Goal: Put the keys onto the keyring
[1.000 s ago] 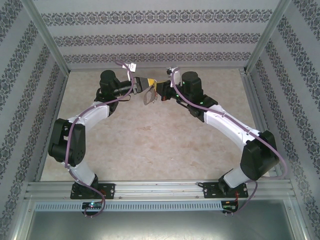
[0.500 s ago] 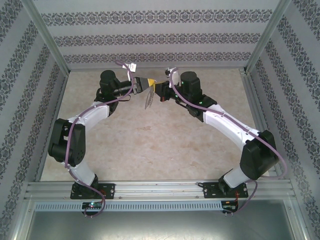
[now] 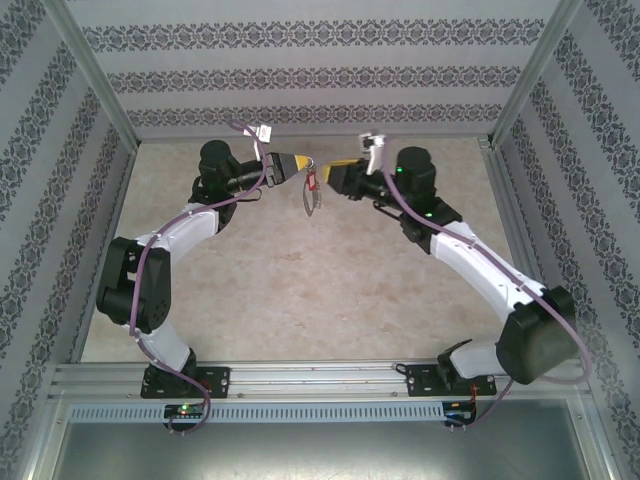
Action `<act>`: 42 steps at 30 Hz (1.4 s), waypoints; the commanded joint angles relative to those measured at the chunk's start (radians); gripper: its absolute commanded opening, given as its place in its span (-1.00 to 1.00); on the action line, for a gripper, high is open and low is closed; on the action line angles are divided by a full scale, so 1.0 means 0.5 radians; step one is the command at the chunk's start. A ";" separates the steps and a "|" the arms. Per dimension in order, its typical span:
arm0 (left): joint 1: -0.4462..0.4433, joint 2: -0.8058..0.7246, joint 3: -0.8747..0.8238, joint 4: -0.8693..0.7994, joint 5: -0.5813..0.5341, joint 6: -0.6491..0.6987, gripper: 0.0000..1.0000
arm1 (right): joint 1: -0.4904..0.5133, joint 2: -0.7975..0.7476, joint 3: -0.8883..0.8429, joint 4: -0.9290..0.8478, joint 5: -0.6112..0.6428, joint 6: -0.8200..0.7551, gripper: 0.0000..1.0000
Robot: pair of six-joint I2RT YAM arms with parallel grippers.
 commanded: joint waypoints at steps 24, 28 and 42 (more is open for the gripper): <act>-0.013 -0.015 -0.013 0.339 0.029 -0.149 -1.00 | 0.167 0.446 0.030 0.610 -0.212 0.495 -0.49; -0.014 -0.016 -0.007 0.346 0.033 -0.152 -1.00 | 0.150 0.425 -0.012 0.605 -0.212 0.487 -0.50; -0.015 0.004 -0.047 0.480 0.081 -0.187 -1.00 | -0.106 0.163 -0.074 0.611 -0.220 0.556 -0.50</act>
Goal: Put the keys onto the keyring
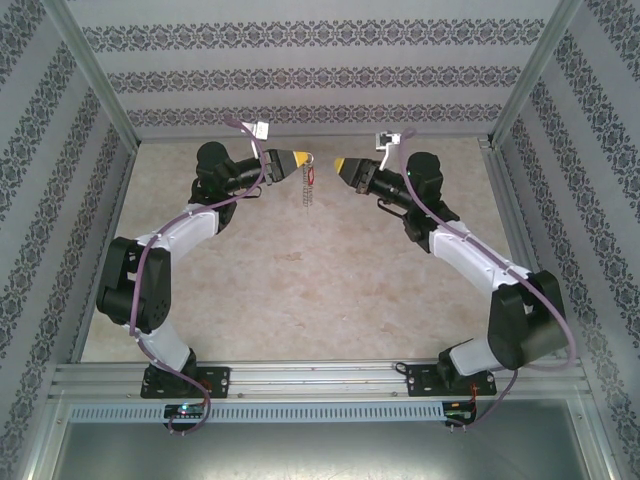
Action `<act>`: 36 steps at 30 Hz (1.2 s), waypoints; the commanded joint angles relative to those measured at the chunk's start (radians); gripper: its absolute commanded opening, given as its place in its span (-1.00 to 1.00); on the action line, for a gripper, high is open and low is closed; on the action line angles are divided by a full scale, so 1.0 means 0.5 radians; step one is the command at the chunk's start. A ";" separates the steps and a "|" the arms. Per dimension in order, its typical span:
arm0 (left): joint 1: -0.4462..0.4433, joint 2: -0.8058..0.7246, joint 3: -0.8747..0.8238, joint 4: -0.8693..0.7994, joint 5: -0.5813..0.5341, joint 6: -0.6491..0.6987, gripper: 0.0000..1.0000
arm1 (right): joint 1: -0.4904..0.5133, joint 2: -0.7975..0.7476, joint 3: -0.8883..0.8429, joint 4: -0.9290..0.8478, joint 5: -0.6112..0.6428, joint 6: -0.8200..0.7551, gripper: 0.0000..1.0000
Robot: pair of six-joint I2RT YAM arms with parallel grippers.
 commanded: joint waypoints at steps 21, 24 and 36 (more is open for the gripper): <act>-0.014 0.058 -0.027 0.454 0.061 -0.174 -1.00 | 0.195 0.350 0.374 0.214 -0.043 0.168 -0.58; -0.013 0.048 -0.022 0.437 0.052 -0.161 -1.00 | 0.200 0.350 0.359 0.218 -0.062 0.171 -0.62; -0.011 0.046 -0.018 0.426 0.054 -0.161 -1.00 | 0.144 0.280 0.210 0.268 -0.016 0.190 -0.50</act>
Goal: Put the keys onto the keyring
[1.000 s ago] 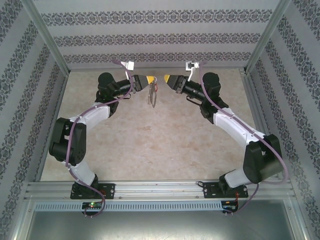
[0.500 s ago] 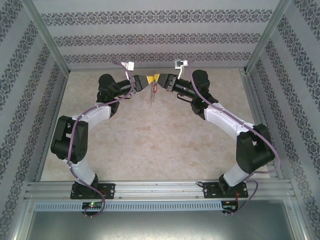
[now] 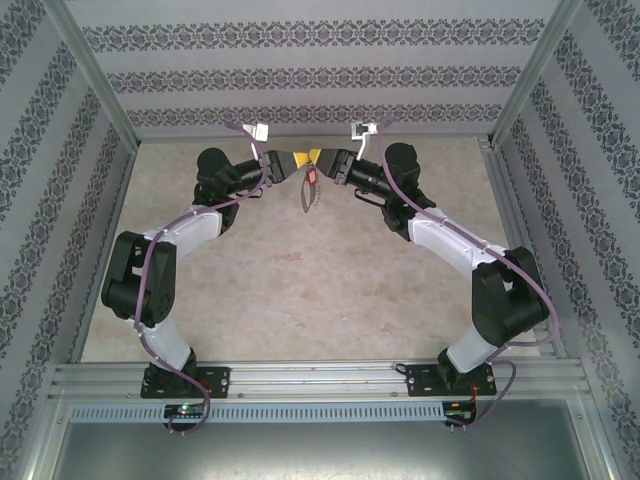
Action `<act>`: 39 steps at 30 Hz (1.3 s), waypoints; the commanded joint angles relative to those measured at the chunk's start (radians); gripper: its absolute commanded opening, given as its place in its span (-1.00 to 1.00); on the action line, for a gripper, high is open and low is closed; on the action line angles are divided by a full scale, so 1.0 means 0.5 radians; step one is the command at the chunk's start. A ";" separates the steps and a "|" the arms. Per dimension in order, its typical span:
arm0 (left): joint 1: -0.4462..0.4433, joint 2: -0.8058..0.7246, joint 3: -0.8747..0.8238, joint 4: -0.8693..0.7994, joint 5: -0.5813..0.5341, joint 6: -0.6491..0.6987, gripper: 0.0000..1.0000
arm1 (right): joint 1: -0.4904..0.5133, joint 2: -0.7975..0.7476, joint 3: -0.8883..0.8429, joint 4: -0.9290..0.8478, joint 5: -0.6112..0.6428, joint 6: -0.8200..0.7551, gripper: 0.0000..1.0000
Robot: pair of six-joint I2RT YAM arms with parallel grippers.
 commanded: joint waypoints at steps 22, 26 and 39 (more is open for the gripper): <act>-0.016 -0.053 0.005 0.089 0.015 0.017 -1.00 | 0.040 0.078 0.026 0.136 -0.086 0.096 -1.00; -0.013 -0.052 0.003 0.074 0.008 0.022 -0.96 | 0.006 0.073 0.026 0.111 -0.088 0.076 -1.00; 0.064 -0.156 -0.034 -0.265 0.016 0.199 -0.50 | -0.188 0.204 0.475 -1.083 -0.640 -0.791 -1.00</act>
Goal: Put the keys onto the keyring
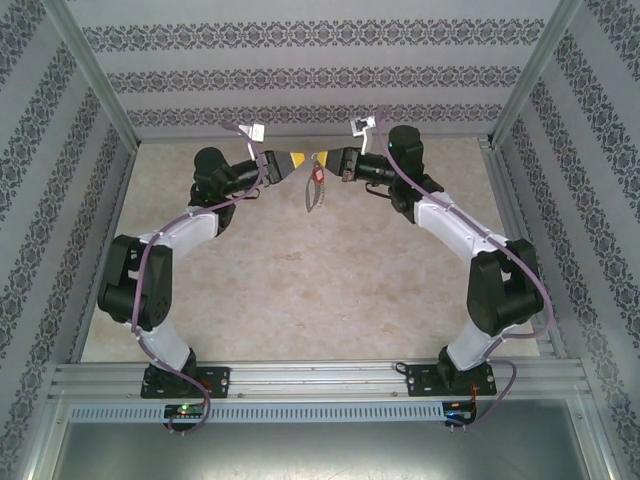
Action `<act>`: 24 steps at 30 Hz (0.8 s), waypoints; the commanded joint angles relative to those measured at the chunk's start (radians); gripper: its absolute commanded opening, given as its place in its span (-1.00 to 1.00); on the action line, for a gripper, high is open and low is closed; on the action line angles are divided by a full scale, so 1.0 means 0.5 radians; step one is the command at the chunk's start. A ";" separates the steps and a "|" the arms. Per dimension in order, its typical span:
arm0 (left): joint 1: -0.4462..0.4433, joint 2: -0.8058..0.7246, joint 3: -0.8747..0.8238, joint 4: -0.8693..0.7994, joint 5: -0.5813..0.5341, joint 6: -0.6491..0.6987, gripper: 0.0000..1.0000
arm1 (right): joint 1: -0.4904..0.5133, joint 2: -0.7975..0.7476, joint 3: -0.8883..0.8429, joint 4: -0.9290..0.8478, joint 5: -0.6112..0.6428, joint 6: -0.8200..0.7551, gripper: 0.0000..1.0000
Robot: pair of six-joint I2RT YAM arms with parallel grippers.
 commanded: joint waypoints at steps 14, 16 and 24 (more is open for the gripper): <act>0.025 -0.049 0.059 -0.578 0.168 0.394 -0.51 | -0.013 0.152 0.431 -0.997 -0.442 -0.752 -1.00; 0.020 -0.040 0.059 -0.540 0.201 0.363 -0.52 | -0.010 0.153 0.434 -0.996 -0.451 -0.748 -1.00; -0.017 0.005 0.072 -0.435 0.233 0.277 -0.53 | 0.007 0.159 0.431 -0.960 -0.453 -0.733 -1.00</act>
